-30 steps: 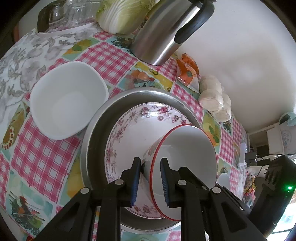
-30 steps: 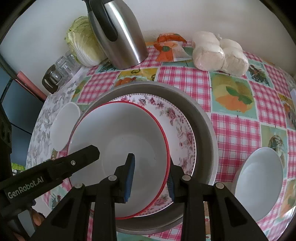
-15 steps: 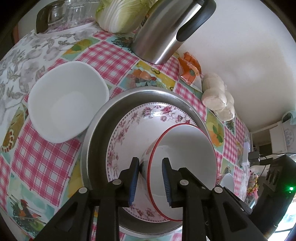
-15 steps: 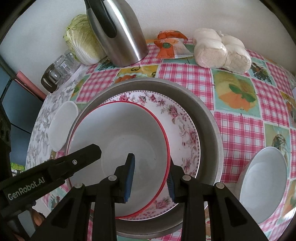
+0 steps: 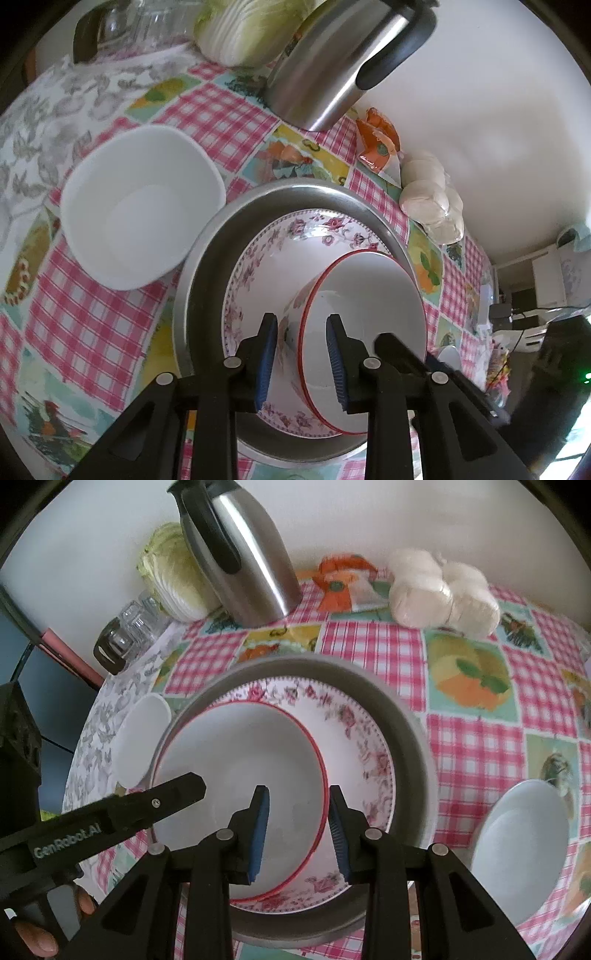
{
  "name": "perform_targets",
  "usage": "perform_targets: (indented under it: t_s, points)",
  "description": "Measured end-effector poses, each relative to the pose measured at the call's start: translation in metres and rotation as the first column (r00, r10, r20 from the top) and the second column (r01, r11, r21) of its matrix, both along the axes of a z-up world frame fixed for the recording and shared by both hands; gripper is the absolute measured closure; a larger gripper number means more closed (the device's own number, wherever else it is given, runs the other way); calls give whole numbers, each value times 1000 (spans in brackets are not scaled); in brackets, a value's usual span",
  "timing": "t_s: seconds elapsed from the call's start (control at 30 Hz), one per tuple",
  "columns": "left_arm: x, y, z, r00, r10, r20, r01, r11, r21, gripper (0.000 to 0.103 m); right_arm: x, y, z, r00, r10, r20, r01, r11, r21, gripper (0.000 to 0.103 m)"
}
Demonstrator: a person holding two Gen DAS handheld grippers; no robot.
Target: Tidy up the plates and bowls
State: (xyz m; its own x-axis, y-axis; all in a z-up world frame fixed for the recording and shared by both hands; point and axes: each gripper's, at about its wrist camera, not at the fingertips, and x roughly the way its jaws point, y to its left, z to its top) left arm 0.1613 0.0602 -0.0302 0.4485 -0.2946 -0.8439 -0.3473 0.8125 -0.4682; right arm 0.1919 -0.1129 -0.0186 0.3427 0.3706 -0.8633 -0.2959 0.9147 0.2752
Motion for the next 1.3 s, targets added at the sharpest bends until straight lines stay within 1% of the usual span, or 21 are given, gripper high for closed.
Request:
perform_targets:
  t_s: [0.1,0.27,0.33,0.37,0.4,0.43,0.47,0.53,0.63,0.83,0.93,1.07,1.17,1.3]
  points:
    - [-3,2,7,1000,2,2,-2,1000,31,72,-1,-4,8,1000,-10,18,10,1000,3,69]
    - [-9,7,18,1000,17,15,-18,999,50,72,-3,-10,18,999,-31,39,31,999,-17,68]
    - [-12,7,23,1000,16,23,-17,998,55,70,-5,-13,19,999,-35,37,36,999,-34,57]
    - [-12,7,24,1000,17,26,-18,998,55,67,-5,-13,19,999,-35,37,36,999,-39,55]
    - [-13,7,25,999,17,33,-19,998,56,60,-6,-13,19,999,-34,36,36,998,-43,52]
    - [-14,7,25,999,17,37,-19,998,57,51,-7,-14,19,999,-34,36,35,998,-47,48]
    - [-14,7,24,999,18,31,-20,998,59,47,-8,-13,20,999,-33,37,35,998,-51,46]
    - [-14,8,21,1000,23,16,-23,998,50,46,-10,-13,22,998,-33,46,35,998,-60,38]
    - [-17,12,18,999,35,3,-35,999,28,44,-14,-15,25,998,-38,59,42,997,-66,30]
    - [-25,19,22,998,60,-1,-60,996,73,37,-21,-20,28,996,-57,67,63,994,-87,21]
    - [-28,21,23,999,51,-7,-50,995,91,32,-25,-21,30,995,-65,75,71,993,-90,19]
    - [-31,20,22,999,42,-20,-39,993,111,30,-32,-23,33,995,-68,79,75,993,-89,18]
    - [-34,18,23,999,33,-18,-30,993,114,27,-37,-24,35,994,-72,85,78,994,-76,15]
    - [-38,19,27,999,33,0,-33,992,125,18,-44,-28,40,992,-85,98,91,995,-50,14]
